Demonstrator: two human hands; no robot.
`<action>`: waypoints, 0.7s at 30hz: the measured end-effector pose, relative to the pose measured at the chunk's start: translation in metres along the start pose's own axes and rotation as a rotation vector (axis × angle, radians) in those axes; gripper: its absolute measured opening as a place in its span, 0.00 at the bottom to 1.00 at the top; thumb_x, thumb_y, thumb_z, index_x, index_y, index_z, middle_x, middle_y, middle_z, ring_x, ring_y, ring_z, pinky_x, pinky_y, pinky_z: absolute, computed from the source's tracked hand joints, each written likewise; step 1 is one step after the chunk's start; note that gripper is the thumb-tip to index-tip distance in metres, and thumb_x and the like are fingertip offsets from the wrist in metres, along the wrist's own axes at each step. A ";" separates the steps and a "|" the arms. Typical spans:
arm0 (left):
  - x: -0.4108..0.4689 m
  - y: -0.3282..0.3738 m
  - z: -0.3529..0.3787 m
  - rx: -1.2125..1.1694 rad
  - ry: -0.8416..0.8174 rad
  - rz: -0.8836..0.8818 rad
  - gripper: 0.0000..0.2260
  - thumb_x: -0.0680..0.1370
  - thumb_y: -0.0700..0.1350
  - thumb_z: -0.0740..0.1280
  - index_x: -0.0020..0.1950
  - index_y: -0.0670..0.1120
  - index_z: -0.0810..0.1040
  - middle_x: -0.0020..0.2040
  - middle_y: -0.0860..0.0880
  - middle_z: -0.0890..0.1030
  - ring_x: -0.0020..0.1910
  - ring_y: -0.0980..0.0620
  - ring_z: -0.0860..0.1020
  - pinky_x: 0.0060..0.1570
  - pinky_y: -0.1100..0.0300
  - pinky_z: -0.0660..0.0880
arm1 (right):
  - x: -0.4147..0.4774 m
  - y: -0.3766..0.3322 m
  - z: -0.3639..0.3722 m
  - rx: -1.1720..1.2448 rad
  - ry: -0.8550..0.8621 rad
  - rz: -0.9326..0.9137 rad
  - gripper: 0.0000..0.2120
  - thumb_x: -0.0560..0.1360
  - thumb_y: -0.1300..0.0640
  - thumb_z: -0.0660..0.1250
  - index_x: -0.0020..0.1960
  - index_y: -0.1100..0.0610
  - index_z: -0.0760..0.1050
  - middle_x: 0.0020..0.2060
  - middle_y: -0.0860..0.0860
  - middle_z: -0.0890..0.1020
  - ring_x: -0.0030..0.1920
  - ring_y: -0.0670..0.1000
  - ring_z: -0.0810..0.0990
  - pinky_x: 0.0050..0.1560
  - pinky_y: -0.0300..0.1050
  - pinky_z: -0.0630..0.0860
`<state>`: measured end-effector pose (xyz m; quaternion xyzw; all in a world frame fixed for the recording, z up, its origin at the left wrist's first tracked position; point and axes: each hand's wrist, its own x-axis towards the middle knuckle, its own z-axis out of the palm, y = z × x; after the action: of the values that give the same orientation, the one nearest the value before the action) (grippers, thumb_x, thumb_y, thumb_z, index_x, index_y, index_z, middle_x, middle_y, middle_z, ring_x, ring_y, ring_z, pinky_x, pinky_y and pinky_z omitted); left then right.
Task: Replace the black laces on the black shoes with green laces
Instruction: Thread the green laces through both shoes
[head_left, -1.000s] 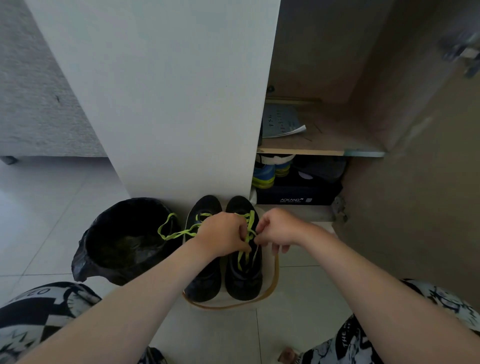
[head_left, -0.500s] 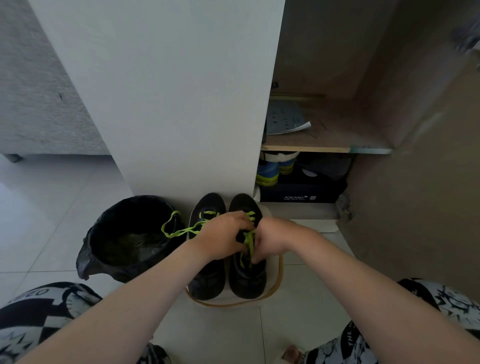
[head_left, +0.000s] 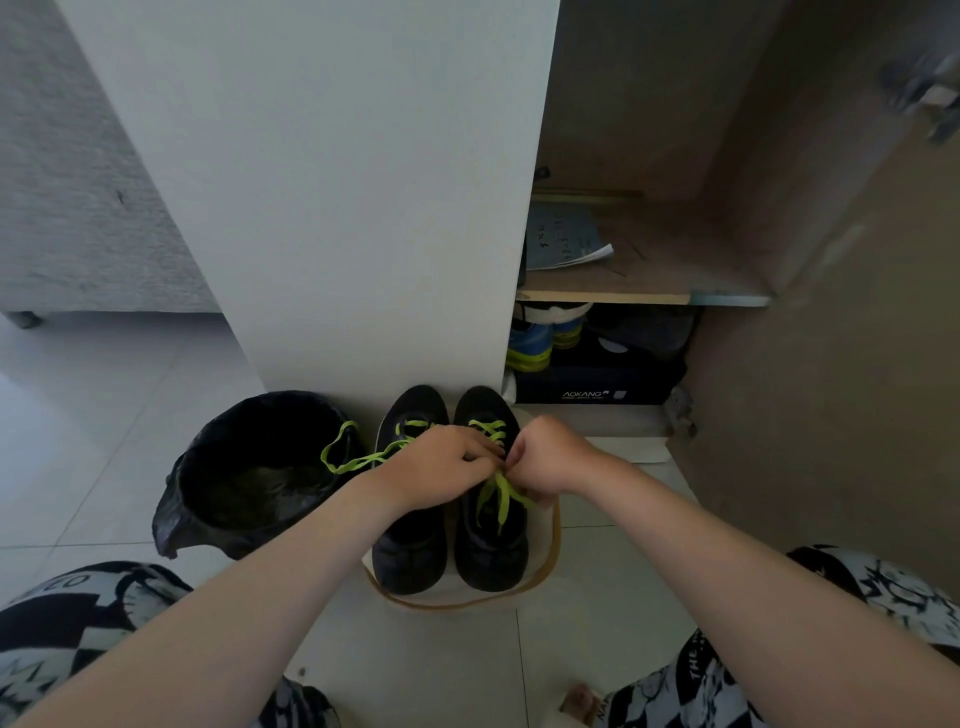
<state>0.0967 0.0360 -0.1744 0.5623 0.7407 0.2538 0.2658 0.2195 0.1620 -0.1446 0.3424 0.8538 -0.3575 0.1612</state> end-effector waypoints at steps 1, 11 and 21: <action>-0.001 -0.001 0.000 -0.004 0.010 0.013 0.09 0.79 0.49 0.66 0.55 0.53 0.86 0.61 0.59 0.81 0.60 0.64 0.75 0.64 0.66 0.68 | -0.002 -0.004 0.001 0.062 -0.033 0.052 0.07 0.76 0.64 0.68 0.50 0.63 0.84 0.40 0.60 0.86 0.40 0.60 0.87 0.42 0.53 0.85; 0.002 -0.005 0.020 0.108 0.150 0.029 0.13 0.67 0.48 0.78 0.45 0.54 0.76 0.48 0.56 0.72 0.45 0.55 0.76 0.44 0.62 0.73 | -0.013 -0.009 0.013 0.373 -0.052 0.213 0.15 0.75 0.67 0.70 0.61 0.66 0.79 0.47 0.58 0.81 0.41 0.55 0.84 0.40 0.47 0.84; 0.003 0.014 0.000 -0.080 -0.150 -0.275 0.10 0.74 0.45 0.69 0.54 0.50 0.74 0.45 0.47 0.81 0.37 0.49 0.83 0.34 0.59 0.79 | -0.011 0.013 -0.005 -0.068 -0.050 0.102 0.11 0.74 0.53 0.72 0.51 0.61 0.83 0.44 0.57 0.87 0.42 0.56 0.87 0.37 0.46 0.83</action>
<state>0.1062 0.0420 -0.1652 0.4620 0.7781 0.2018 0.3748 0.2363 0.1670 -0.1412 0.3709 0.8426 -0.3280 0.2119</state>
